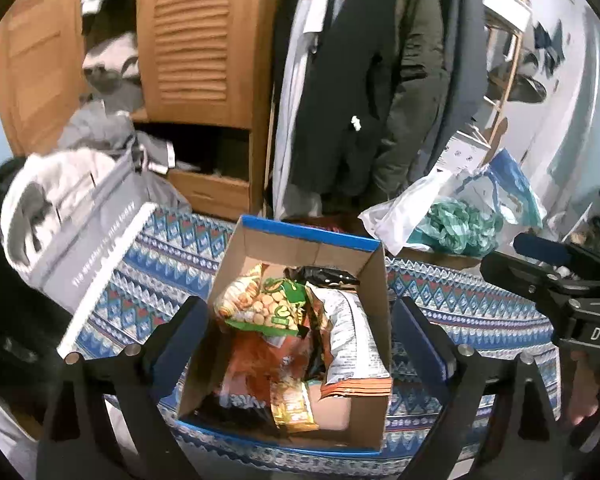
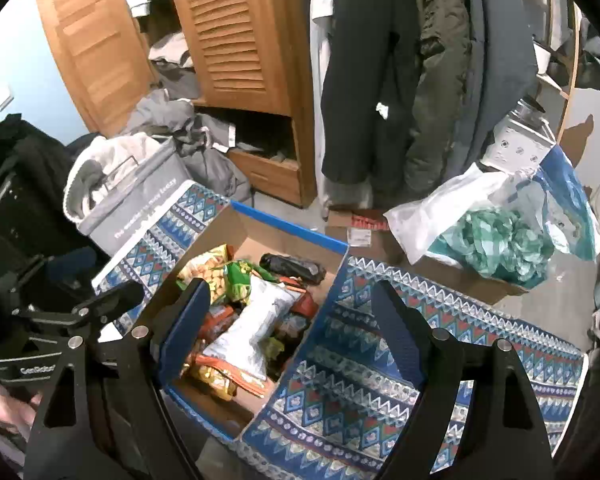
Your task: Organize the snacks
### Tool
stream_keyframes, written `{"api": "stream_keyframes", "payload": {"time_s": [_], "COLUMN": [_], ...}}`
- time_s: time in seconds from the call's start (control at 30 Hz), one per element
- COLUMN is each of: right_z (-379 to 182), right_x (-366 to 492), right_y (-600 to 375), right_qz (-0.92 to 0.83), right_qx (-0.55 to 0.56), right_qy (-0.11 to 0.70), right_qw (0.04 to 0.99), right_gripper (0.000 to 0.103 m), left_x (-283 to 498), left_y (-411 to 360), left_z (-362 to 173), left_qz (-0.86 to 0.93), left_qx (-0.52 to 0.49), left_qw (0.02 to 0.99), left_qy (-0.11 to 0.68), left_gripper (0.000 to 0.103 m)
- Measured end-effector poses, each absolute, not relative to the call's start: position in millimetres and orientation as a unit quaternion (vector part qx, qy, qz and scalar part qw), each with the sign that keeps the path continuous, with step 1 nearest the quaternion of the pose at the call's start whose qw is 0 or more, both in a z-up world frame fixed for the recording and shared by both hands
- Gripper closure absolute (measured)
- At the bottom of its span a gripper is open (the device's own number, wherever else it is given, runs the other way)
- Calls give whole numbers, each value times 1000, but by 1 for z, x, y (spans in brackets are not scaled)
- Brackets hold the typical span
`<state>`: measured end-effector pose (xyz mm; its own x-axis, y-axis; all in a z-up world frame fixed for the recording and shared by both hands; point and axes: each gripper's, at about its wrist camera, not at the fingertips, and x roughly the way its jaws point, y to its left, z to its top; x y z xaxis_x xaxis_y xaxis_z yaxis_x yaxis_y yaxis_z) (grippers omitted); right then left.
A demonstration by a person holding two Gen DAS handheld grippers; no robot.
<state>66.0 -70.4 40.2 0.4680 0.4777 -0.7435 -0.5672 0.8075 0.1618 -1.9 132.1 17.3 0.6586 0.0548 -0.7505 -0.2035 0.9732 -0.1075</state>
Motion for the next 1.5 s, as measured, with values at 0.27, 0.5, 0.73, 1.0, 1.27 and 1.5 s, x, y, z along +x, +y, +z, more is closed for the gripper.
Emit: {"api": "stream_keyframes", "payload": {"time_s": [0.27,0.5,0.73,1.0,1.27,1.5], "right_z": [39,32,28,25,24,24], "right_x": [56,61,66,69,71,70], "right_y": [-90,-111,-120,-124,-127,-127], "right_qz": [297,282,276,273,270,269], "right_qx": [-52,-43,-35,-31,-32,-33], "right_qy": [405,412,419,422,424,423], "right_qw": [863,865,864,864,864,864], "right_gripper": [20,20,20,20,20,20], "left_x": [-1,2,5,2,4,3], "left_y": [123,110,104,100,97,95], "left_z": [24,32,43,54,52,52], "left_qz": [55,65,56,71,74,80], "left_qx": [-109,-84,-100,-90,-83,-77], "left_qw": [904,912,914,924,922,921], "left_qy": [409,397,388,366,370,374], "left_gripper": [8,8,8,1,1,1]}}
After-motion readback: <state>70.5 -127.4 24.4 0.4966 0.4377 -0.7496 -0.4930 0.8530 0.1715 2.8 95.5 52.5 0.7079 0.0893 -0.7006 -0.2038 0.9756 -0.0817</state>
